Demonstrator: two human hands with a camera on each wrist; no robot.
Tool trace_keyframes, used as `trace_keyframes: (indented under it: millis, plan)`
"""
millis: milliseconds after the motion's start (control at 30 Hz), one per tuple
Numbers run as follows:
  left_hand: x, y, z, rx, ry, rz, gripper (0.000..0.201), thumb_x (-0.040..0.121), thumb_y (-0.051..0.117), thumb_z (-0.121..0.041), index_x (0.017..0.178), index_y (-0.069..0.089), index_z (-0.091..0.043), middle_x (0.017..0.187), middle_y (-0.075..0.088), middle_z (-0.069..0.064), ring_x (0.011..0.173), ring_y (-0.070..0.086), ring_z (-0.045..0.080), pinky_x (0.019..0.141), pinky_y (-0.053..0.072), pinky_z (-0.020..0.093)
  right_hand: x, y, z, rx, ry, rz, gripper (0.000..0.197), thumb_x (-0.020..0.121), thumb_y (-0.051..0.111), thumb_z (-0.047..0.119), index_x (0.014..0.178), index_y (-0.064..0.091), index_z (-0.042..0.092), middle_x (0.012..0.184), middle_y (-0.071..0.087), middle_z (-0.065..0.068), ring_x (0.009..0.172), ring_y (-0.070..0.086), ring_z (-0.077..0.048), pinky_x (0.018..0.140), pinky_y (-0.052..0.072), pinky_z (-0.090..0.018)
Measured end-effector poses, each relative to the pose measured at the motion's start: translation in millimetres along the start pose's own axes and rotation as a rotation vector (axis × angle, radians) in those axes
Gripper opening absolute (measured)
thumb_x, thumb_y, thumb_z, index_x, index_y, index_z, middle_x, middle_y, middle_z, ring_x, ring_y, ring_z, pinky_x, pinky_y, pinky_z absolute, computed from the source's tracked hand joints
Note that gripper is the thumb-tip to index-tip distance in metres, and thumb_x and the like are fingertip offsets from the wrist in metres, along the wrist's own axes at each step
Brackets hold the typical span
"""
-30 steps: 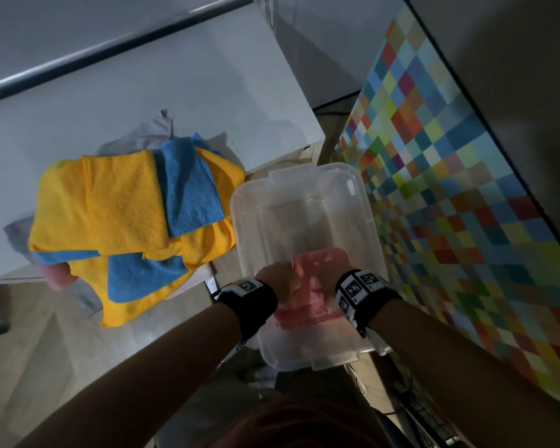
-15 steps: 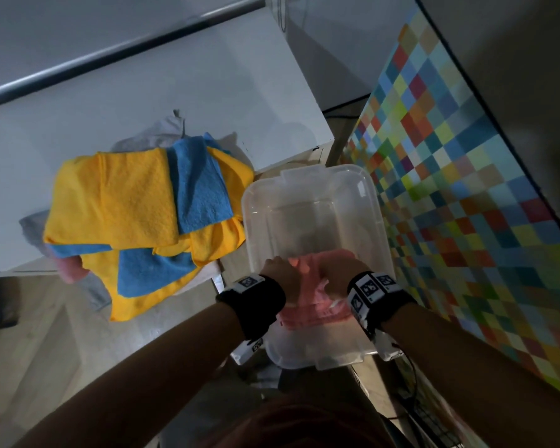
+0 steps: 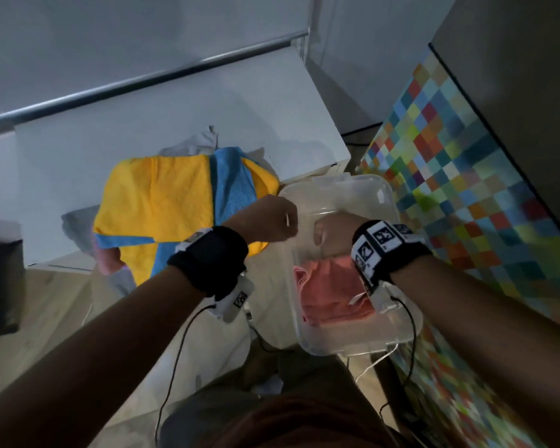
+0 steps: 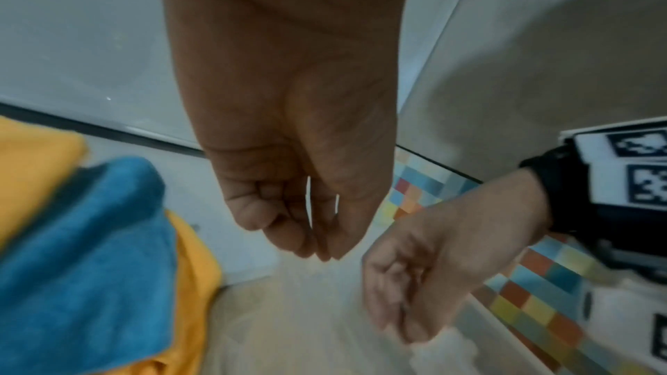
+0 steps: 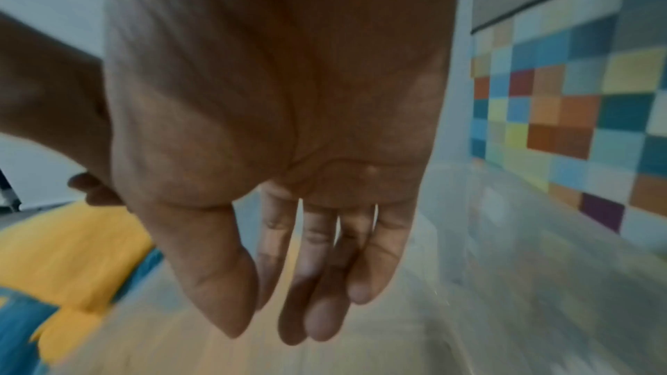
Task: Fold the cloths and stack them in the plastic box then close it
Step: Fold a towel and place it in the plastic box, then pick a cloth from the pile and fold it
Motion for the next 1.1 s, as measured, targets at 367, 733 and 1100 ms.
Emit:
trace_keyframes:
  millis: [367, 733, 1100]
  plan:
    - [-115.0, -62.5, 215.5, 0.007, -0.384, -0.183, 0.022, 0.081, 0.067, -0.018, 0.102, 0.068, -0.014, 0.100, 0.066, 0.012, 0.099, 0.060, 0.030, 0.079, 0.048, 0.035, 15.3, -33.3, 156.8, 0.203, -0.062, -0.093, 0.017, 0.080, 0.063, 0.019, 0.095, 0.070, 0.016, 0.073, 0.067, -0.001, 0.078, 0.069, -0.025, 0.073, 0.057, -0.036]
    - [-124.1, -47.3, 262.9, -0.189, -0.471, -0.305, 0.053, 0.082, 0.070, -0.022, 0.119, 0.042, 0.003, 0.118, 0.048, 0.026, 0.105, 0.052, 0.040, 0.082, 0.042, 0.043, 79.9, 22.5, 211.8, 0.347, 0.038, -0.127, 0.056, 0.086, 0.066, 0.026, 0.137, 0.044, 0.023, 0.116, 0.058, -0.006, 0.093, 0.059, -0.023, 0.065, 0.048, -0.031]
    - [-192.1, -74.5, 235.1, -0.530, -0.275, -0.528, 0.029, 0.057, 0.037, -0.010, 0.075, 0.052, 0.006, 0.066, 0.047, 0.014, 0.067, 0.041, 0.016, 0.066, 0.040, 0.049, 57.3, -8.9, 246.0, 0.291, -0.224, -0.438, 0.129, 0.062, 0.079, 0.005, 0.145, -0.004, 0.059, 0.162, -0.007, 0.005, 0.146, 0.011, -0.040, 0.104, 0.040, -0.051]
Point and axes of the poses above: each hand's wrist, its own x-axis towards the middle knuckle, its own y-axis out of the palm, z = x × y, the point moved 10 cm from there along x, towards the middle knuckle
